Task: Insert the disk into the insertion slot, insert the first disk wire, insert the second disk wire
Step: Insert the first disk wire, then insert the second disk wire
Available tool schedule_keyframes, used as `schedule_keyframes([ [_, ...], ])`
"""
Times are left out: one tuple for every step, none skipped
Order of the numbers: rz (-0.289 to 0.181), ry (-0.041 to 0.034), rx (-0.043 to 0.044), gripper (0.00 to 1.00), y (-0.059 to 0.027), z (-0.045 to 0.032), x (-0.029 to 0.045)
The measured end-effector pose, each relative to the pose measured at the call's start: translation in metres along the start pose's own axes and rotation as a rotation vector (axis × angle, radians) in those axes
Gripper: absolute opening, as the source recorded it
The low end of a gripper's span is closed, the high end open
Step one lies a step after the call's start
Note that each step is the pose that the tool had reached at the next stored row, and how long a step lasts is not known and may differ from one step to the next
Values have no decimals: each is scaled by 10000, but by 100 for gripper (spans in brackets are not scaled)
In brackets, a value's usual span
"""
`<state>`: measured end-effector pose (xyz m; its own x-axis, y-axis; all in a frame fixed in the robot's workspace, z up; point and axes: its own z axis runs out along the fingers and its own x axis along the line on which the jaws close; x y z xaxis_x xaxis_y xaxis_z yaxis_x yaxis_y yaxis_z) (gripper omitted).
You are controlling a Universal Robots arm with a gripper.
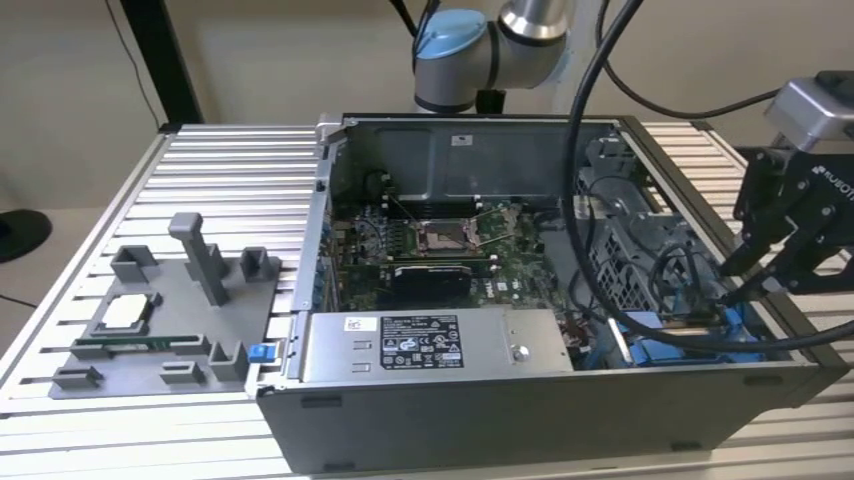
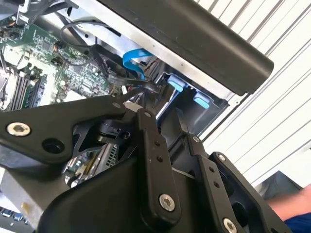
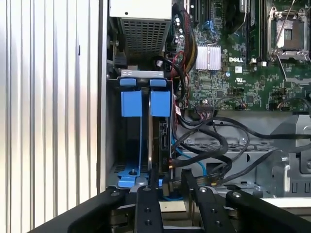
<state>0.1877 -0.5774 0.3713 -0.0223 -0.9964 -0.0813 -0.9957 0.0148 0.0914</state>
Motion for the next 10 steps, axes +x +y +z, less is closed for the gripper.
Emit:
schedule_keyframes([
  [4, 1, -81, 100, -17, 3, 1],
  [10, 2, -171, 100, -34, 6, 3],
  [15, 3, -258, 100, -51, 7, 5],
  [19, 5, -334, 100, -69, 7, 7],
  [24, 7, -403, 100, -87, 6, 10],
  [27, 7, -465, 100, -104, 6, 13],
  [29, 9, -518, 100, -121, 5, 16],
  [32, 9, -570, 100, -138, 4, 20],
  [33, 10, -620, 100, -154, 3, 24],
  [33, 10, -647, 100, -163, 2, 26],
])
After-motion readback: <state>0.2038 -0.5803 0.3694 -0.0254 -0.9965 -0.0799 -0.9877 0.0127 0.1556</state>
